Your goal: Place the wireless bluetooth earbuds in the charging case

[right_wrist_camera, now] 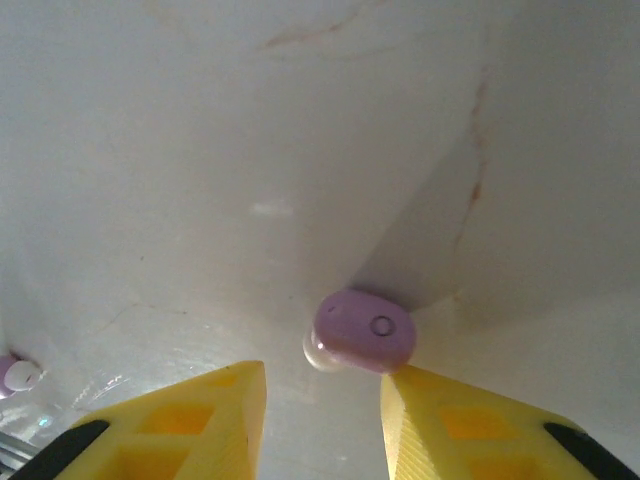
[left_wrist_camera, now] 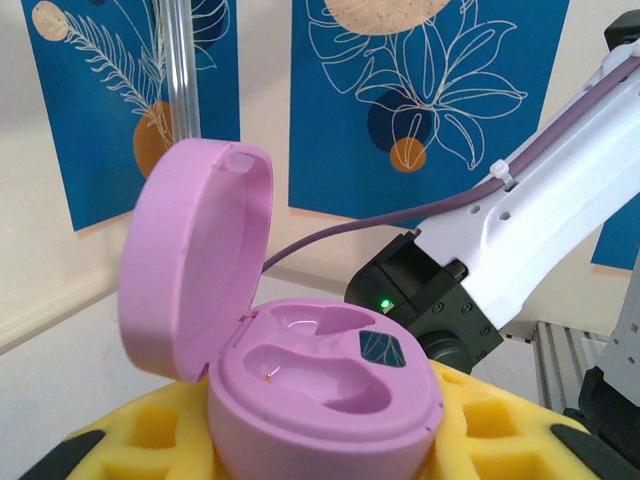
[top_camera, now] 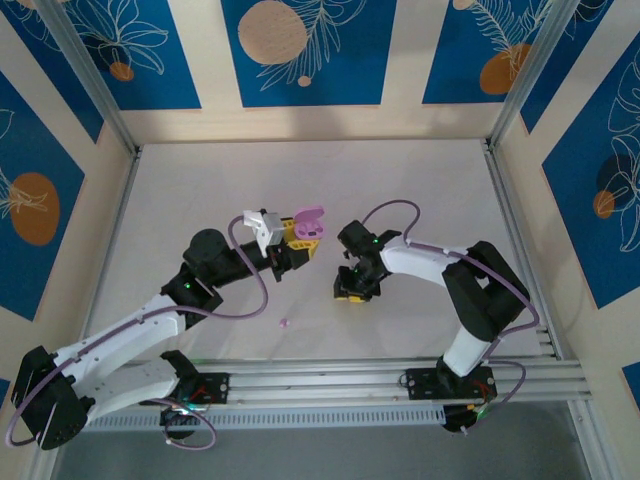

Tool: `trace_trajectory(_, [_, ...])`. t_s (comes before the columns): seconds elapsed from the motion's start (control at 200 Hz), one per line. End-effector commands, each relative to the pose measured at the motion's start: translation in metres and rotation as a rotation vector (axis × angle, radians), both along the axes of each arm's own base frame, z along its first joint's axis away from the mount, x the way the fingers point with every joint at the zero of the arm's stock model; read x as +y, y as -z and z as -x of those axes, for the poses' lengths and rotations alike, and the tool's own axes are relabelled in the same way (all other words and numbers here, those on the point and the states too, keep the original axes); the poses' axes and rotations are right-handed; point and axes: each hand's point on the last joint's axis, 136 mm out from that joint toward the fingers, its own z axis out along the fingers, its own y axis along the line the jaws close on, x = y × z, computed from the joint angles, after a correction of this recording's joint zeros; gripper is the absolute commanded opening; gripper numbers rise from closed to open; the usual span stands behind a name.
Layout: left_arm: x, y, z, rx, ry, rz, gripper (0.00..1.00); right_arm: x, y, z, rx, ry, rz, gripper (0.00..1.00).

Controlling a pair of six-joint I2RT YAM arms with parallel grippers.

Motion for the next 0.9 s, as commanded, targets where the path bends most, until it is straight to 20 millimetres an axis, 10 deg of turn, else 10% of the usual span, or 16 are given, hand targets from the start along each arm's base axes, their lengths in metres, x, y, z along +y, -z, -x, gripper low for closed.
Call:
trace_trajectory(0.0, [-0.001, -0.008, 0.000, -0.024, -0.005, 0.006, 0.29, -0.006, 0.002, -0.006, -0.008, 0.019, 0.023, 0.37])
trace_trajectory(0.89, [-0.002, -0.003, 0.000, -0.006, 0.000, -0.006, 0.30, 0.005, 0.001, -0.029, -0.045, -0.039, 0.028, 0.32])
